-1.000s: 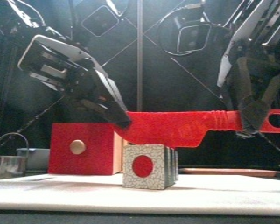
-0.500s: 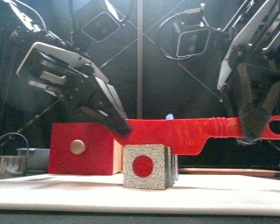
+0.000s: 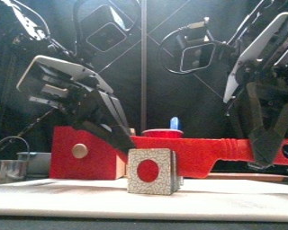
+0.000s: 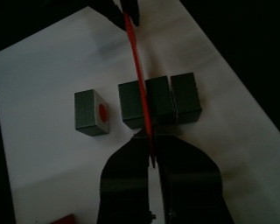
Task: Place sushi on board then cut the sushi with the knife then place the pieces on the plate
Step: Cut the sushi into 4 pieces
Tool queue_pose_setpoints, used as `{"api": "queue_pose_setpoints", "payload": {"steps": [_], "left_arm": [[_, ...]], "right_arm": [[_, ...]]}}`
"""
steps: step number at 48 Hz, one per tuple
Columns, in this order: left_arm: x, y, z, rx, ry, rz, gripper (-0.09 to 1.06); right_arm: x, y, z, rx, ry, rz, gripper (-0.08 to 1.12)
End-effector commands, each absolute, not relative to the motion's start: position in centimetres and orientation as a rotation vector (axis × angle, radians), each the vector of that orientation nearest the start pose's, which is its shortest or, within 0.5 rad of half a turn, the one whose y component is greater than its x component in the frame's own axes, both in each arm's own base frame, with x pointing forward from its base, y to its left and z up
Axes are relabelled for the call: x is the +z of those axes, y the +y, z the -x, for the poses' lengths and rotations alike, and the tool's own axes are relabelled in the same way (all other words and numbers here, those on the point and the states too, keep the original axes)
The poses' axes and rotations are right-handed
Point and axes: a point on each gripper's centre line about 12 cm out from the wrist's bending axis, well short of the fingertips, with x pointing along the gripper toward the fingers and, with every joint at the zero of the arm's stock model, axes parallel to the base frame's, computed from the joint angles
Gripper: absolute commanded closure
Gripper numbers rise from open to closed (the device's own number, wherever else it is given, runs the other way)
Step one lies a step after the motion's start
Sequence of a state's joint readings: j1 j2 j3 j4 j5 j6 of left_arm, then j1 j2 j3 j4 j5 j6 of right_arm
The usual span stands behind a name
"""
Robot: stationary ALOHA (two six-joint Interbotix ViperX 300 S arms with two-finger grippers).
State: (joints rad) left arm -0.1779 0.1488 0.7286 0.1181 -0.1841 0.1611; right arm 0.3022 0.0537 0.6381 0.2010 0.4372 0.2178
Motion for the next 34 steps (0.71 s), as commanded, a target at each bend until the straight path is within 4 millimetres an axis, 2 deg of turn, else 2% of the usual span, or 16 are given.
{"api": "queue_pose_setpoints", "payload": {"steps": [1, 18, 34], "left_arm": [[11.1, -6.8, -38.3, -0.282, 0.656, -0.327, 0.64], [10.6, -6.8, -38.5, -0.283, 0.695, -0.332, 0.64], [14.6, -6.6, -38.4, -0.275, 0.594, -0.347, 0.64]], "right_arm": [[13.5, 12.0, -34.3, 0.138, 1.141, -0.213, 0.68], [13.6, 11.7, -34.5, 0.135, 1.134, -0.199, 0.68], [16.8, 11.7, -34.6, 0.156, 1.086, -0.184, 0.68]]}}
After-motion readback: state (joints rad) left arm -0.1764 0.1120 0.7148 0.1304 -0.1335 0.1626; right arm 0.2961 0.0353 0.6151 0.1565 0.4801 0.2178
